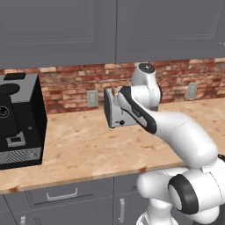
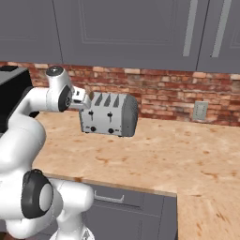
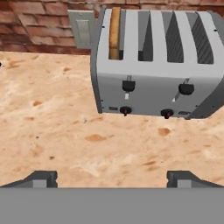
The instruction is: Start the toaster. Once the lever pops up, take the bread to the plate on the dining counter.
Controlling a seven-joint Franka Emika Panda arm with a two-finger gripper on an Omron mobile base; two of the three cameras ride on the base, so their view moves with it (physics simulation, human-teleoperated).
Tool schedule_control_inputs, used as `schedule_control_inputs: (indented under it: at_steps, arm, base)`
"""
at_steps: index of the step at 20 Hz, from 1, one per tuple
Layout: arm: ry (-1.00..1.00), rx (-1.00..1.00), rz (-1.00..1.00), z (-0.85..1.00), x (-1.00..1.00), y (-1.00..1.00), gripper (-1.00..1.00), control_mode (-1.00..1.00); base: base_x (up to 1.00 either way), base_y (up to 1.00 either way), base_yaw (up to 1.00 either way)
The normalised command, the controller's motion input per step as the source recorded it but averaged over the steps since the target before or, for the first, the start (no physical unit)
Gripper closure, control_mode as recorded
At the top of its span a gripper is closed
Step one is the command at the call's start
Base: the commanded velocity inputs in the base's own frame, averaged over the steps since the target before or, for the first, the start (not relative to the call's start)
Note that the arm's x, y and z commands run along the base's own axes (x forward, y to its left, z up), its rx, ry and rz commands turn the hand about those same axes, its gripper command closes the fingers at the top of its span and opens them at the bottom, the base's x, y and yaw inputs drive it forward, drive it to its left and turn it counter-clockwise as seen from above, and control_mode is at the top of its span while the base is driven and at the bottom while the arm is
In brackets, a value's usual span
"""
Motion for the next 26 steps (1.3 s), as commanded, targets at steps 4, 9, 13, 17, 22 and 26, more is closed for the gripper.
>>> schedule_control_inputs:
  at_steps: [4,9,13,17,22,26]
  arm:
    - [0.00,0.00,0.00,-0.13,0.28,0.11,-1.00,-1.00]
    - [0.00,0.00,0.00,-0.15,0.11,0.04,-1.00,-1.00]
    - [0.00,0.00,0.00,-0.26,0.11,0.00,-1.00,-1.00]
    - [0.00,0.00,0.00,-0.30,0.14,0.00,-1.00,-1.00]
    - [0.00,0.00,0.00,-0.18,0.15,0.02,-1.00,-1.00]
    - [-0.01,0.00,0.00,-0.06,0.17,0.00,-1.00,-1.00]
  base:
    - [0.00,0.00,0.00]
    - [0.00,0.00,0.00]
    - [0.00,0.00,0.00]
    - [0.00,0.00,0.00]
    - [0.00,0.00,0.00]
    - [0.00,0.00,0.00]
